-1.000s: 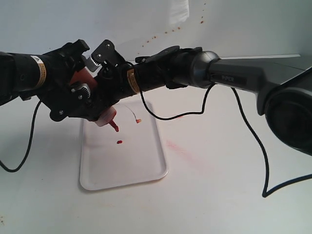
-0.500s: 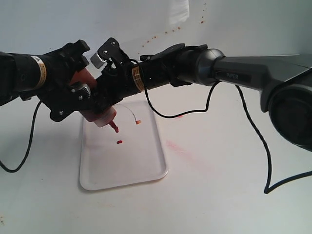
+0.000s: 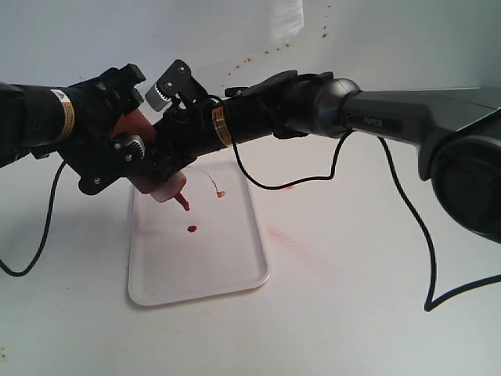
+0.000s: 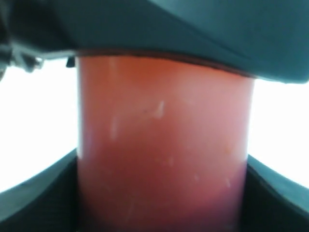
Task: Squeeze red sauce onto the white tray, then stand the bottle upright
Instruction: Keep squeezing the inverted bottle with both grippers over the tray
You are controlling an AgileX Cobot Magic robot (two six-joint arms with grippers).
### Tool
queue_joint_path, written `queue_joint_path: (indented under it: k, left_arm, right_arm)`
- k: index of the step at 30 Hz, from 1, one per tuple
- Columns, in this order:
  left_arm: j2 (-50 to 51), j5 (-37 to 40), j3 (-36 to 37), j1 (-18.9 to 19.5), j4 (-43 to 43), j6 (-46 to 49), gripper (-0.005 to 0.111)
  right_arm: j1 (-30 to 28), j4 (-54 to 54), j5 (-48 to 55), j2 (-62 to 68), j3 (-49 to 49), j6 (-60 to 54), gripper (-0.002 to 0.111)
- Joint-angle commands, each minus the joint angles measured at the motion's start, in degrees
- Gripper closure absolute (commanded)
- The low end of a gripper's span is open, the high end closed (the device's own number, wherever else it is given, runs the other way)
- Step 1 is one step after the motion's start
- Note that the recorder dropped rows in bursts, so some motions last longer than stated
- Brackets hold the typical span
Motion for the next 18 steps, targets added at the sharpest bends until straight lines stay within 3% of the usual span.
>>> queue_joint_path:
  k: [1, 3, 5, 8, 10, 12, 18]
  left_arm:
    - [-1.0, 3.0, -0.5, -0.3, 5.5, -0.2, 0.107]
    - [-1.0, 4.3, -0.5, -0.3, 5.5, -0.2, 0.107]
    - [-1.0, 4.9, -0.5, -0.3, 5.5, -0.2, 0.107]
    - [-1.0, 4.9, -0.5, -0.3, 5.5, -0.2, 0.107]
    - [-1.0, 4.9, -0.5, -0.3, 5.5, -0.2, 0.107]
    - [-1.0, 5.1, -0.5, -0.3, 5.5, -0.2, 0.107]
    - [-1.4, 6.0, -0.5, -0.3, 5.5, -0.2, 0.107]
  right_arm:
    - [0.0, -0.1, -2.3, -0.8, -0.3, -4.1, 0.108]
    - [0.0, -0.1, -1.4, -0.8, -0.3, -4.1, 0.104]
    - [0.0, -0.1, -0.7, -0.8, -0.3, -4.1, 0.092]
    - [0.0, -0.1, -0.7, -0.8, -0.3, -4.1, 0.057]
    - [0.0, -0.1, -0.7, -0.8, -0.3, -4.1, 0.026]
    - [0.0, -0.1, -0.7, -0.8, -0.3, -3.6, 0.006]
    - [-0.1, -0.1, -0.9, -0.8, -0.3, -2.2, 0.005]
